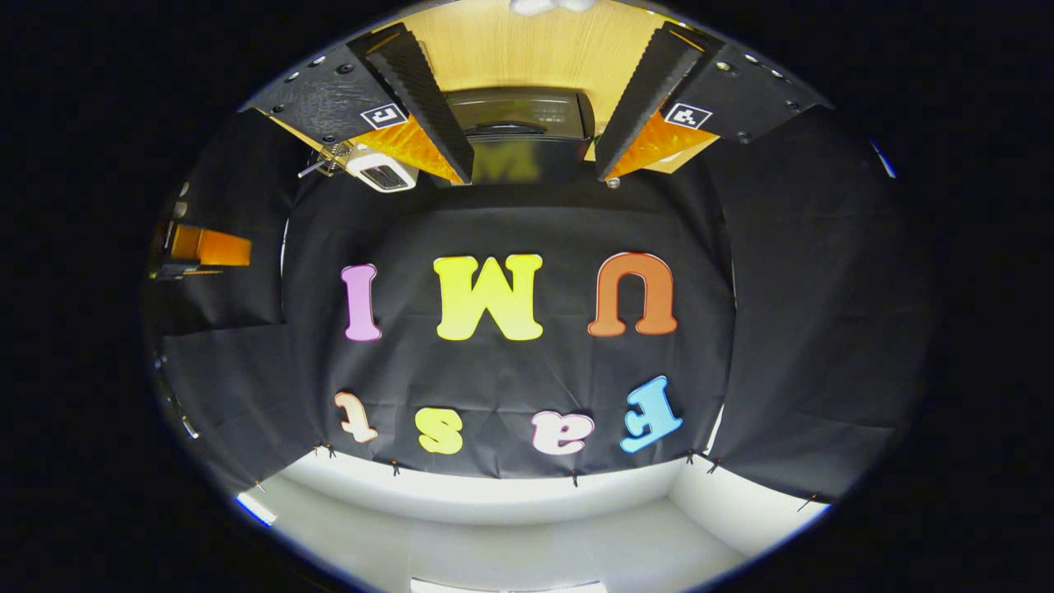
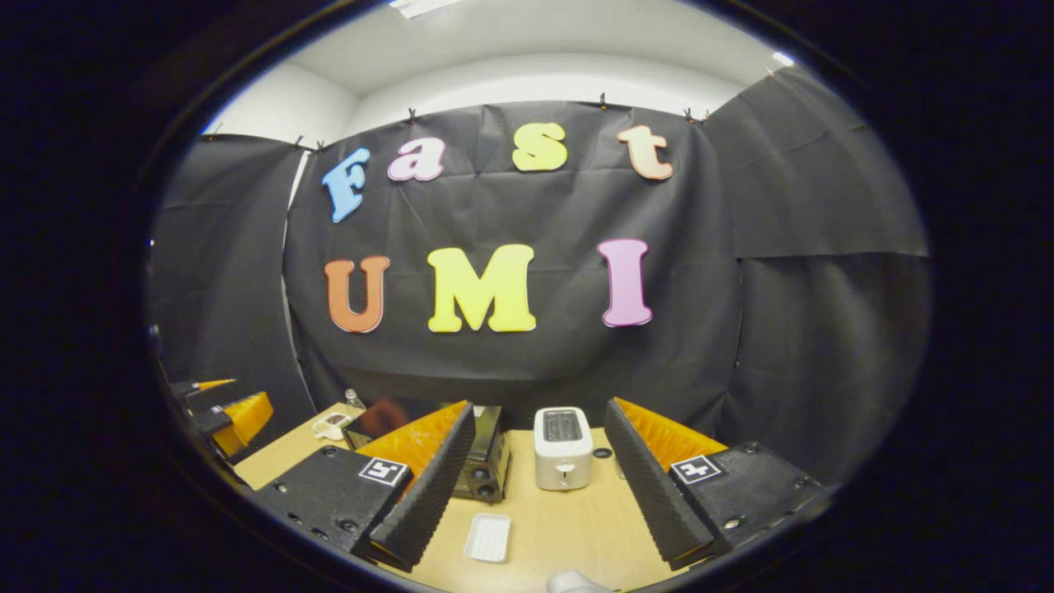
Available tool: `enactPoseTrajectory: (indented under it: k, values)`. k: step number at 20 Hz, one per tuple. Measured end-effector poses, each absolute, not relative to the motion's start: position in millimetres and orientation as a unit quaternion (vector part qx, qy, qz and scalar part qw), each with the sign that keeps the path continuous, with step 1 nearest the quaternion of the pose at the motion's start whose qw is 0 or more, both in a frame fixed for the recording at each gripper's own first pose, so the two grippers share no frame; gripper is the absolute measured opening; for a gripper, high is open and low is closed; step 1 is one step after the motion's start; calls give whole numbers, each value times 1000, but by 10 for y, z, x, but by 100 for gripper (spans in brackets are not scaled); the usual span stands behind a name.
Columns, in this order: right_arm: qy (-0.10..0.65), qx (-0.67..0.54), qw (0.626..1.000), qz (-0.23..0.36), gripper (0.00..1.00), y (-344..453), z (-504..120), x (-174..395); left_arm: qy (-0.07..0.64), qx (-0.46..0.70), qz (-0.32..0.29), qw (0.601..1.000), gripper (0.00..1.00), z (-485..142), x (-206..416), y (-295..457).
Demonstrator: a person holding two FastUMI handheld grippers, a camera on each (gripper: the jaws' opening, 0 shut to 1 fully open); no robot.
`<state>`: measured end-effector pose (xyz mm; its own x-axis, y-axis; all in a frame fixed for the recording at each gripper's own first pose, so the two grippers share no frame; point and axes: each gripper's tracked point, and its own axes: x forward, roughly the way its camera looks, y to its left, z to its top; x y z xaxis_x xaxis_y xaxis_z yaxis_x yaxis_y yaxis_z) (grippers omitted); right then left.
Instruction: Open the electric oven with the left hand, put the food in, and close the electric oven.
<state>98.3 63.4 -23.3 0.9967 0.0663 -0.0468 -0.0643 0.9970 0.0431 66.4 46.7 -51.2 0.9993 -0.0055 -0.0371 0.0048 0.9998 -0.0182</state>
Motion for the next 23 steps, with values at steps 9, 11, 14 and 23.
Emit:
enactPoseTrajectory:
  k: [9,11,14,23]
  values:
    - [13,20,999,29,91,813,-168,637,-4,-4,3,1000,97,-111,349,591]
    - [9,20,999,25,91,815,-144,599,-2,-7,0,1000,97,-101,325,596]
    - [3,22,1000,21,100,805,-104,547,-2,-1,-5,1000,97,-91,314,585]
    - [-9,17,1000,14,100,780,-16,449,-8,2,-18,1000,97,-48,288,489]
